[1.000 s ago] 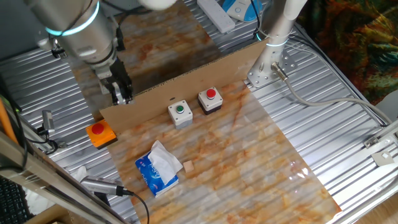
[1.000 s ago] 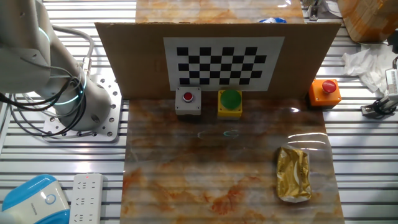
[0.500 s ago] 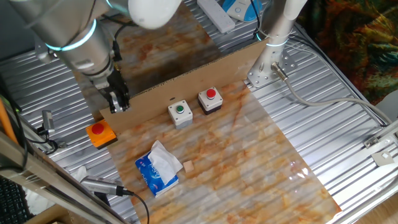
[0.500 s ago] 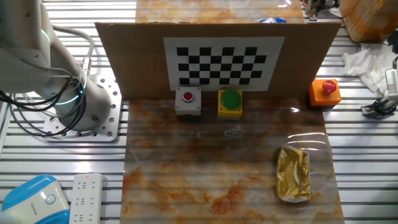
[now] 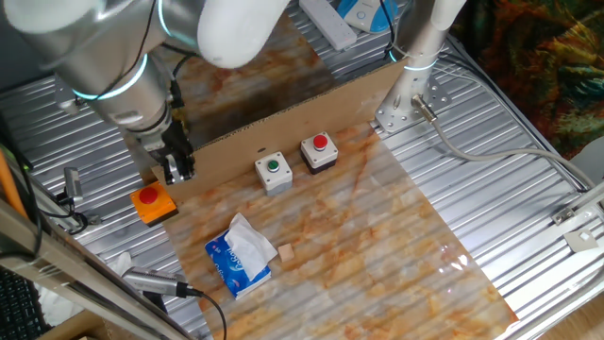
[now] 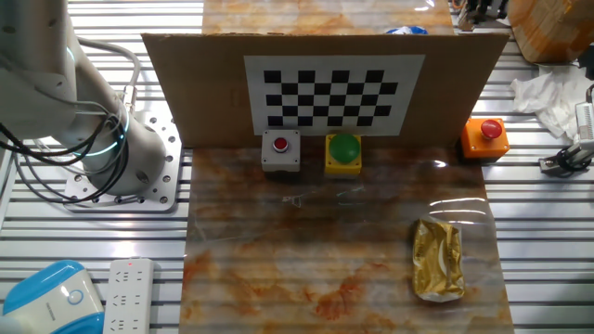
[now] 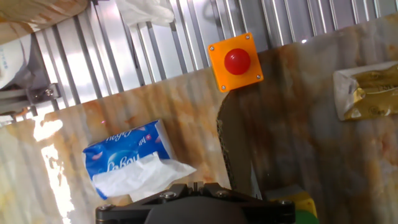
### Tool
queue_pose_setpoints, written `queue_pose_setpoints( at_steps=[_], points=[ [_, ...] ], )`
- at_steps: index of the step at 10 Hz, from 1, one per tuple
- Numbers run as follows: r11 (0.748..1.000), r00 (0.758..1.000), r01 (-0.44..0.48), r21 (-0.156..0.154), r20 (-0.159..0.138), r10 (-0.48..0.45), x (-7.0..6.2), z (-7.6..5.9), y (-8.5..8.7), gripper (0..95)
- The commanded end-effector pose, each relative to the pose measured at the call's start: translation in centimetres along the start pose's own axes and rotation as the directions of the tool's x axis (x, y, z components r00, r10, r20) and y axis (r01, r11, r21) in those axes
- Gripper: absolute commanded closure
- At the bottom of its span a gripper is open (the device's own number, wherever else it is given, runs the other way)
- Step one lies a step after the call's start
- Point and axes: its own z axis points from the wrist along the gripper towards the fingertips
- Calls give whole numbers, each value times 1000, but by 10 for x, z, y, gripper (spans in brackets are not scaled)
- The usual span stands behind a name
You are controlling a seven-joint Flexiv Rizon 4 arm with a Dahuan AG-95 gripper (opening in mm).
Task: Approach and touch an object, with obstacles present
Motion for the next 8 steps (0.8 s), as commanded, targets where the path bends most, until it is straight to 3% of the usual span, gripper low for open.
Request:
queue_pose_setpoints(
  at_steps=[1, 4, 8],
  points=[
    [1000, 1000, -1, 2, 11, 1, -2, 9, 1, 950],
    [1000, 1000, 1, 5, 17, -1, -3, 12, 1, 950],
    [999, 1000, 1, 41, 16, -1, -3, 12, 1, 950]
  ],
)
